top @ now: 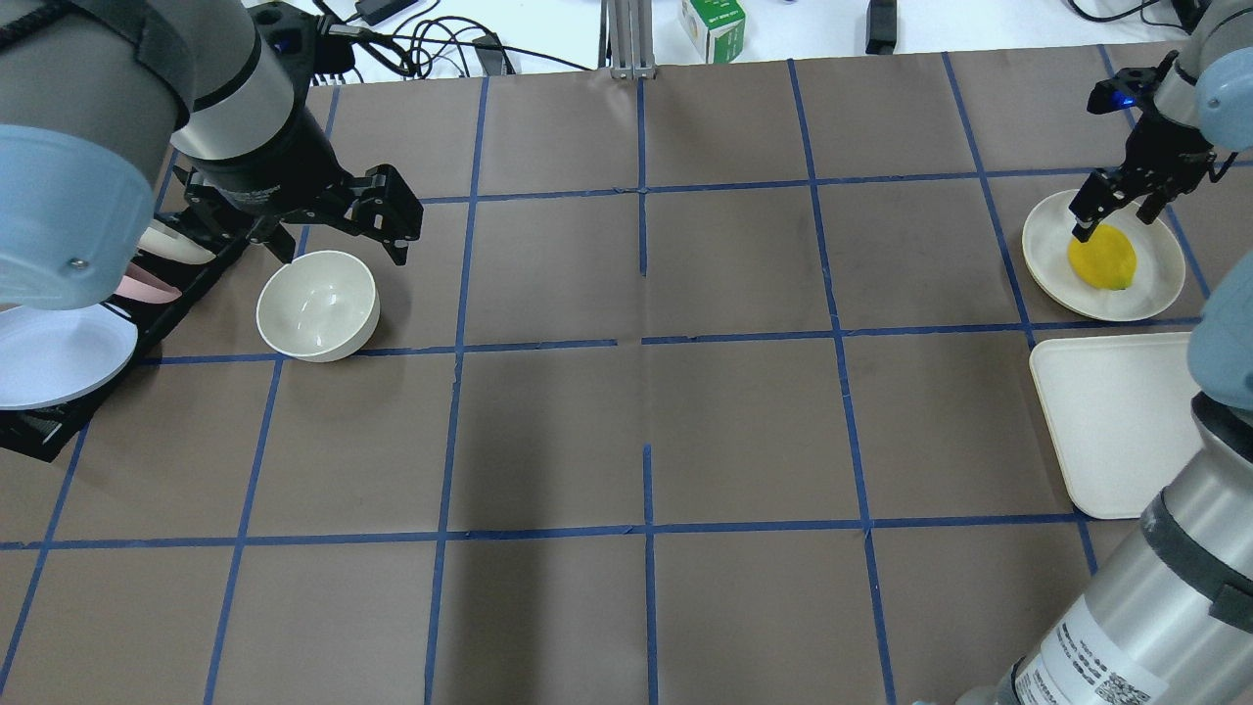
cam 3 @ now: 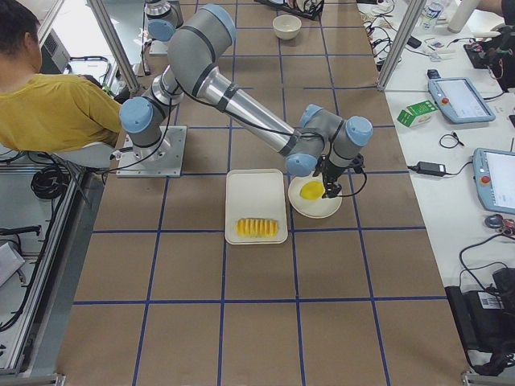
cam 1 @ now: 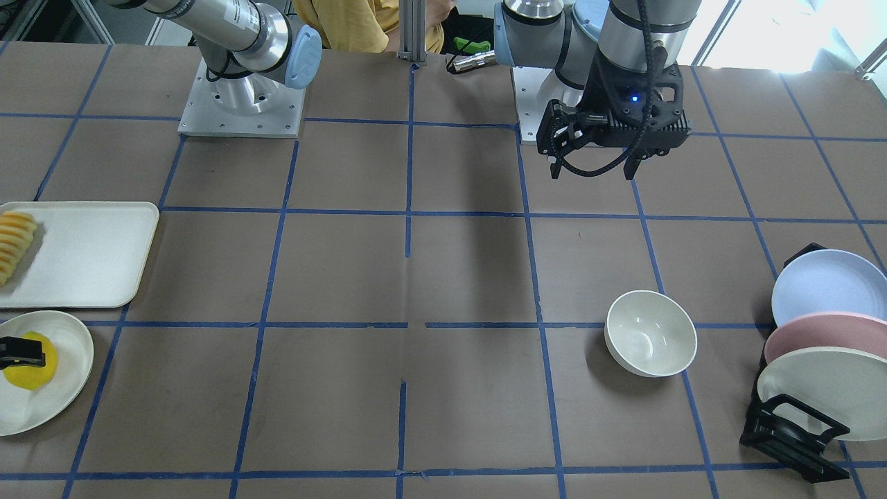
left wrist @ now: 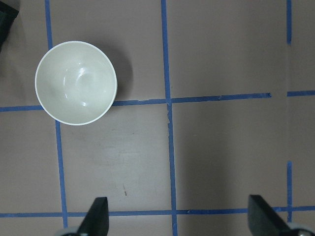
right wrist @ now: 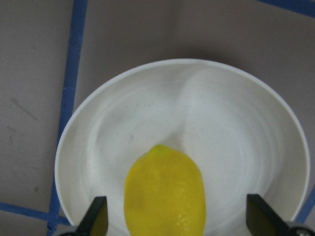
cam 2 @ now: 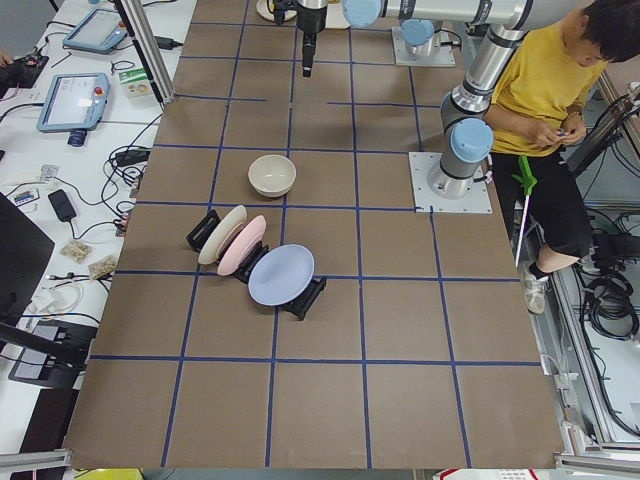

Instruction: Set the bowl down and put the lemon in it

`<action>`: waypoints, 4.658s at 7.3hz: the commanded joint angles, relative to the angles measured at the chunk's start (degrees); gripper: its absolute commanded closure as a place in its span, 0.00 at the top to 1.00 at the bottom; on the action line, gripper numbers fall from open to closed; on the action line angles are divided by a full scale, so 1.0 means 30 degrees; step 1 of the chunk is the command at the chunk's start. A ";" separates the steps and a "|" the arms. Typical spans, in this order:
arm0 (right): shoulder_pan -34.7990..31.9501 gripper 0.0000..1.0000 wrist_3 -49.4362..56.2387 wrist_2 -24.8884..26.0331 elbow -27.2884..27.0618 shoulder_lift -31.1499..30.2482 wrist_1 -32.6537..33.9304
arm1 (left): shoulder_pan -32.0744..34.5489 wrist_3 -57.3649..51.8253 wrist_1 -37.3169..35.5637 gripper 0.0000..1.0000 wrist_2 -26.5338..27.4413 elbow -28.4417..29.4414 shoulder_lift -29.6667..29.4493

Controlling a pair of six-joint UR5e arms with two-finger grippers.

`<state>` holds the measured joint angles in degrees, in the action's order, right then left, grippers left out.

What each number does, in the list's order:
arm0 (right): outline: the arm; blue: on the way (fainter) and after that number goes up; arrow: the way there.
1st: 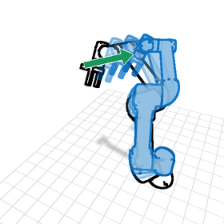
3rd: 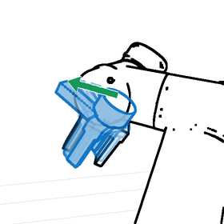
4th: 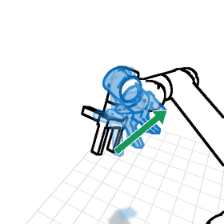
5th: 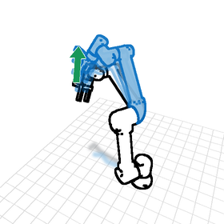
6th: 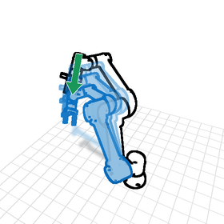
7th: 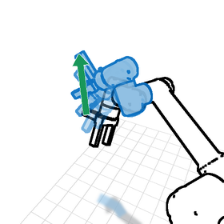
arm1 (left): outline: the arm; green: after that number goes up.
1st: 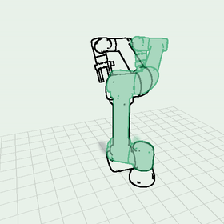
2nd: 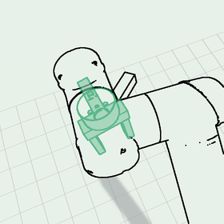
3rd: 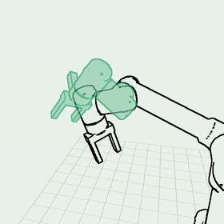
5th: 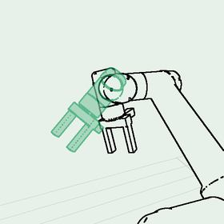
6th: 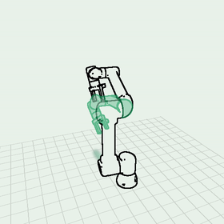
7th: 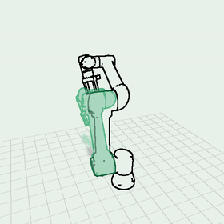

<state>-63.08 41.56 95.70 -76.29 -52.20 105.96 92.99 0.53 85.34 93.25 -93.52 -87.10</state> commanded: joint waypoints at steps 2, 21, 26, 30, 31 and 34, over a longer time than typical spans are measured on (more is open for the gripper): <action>0.0049 1.00 0.0648 0.0005 -0.0320 0.0259 0.0010 | -0.0001 0.0000 0.0000 1.00 0.0000 0.0029 0.0000; 0.0078 0.00 0.0064 -0.0023 0.0145 0.0058 -0.2293 | -0.7208 -0.5914 -0.7481 1.00 0.0499 -0.0731 -0.8285; -0.0826 0.00 -0.3411 -0.1692 0.0088 -0.2927 -0.6369 | -0.7733 -0.7646 -0.8906 0.90 -0.0586 -0.2050 -0.9491; -0.3517 0.00 -0.8036 -0.2712 0.0088 -0.5097 -0.8219 | -0.8087 -0.8203 -0.8935 0.00 -0.0615 -0.2109 -0.9756; -0.4424 0.00 -0.8255 -0.2980 0.0117 -0.5159 -0.8251 | -0.8116 -0.8261 -0.8935 0.00 -0.0615 -0.2109 -0.9756; -0.5311 0.00 -0.8783 -0.3887 -0.0059 -0.5775 -0.8513 | -0.7855 -0.8233 -0.8526 0.00 -0.3100 -0.1758 -0.9260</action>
<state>-78.26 15.97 85.46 -76.36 -69.08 80.92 68.89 -24.23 59.35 86.88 -99.08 -115.67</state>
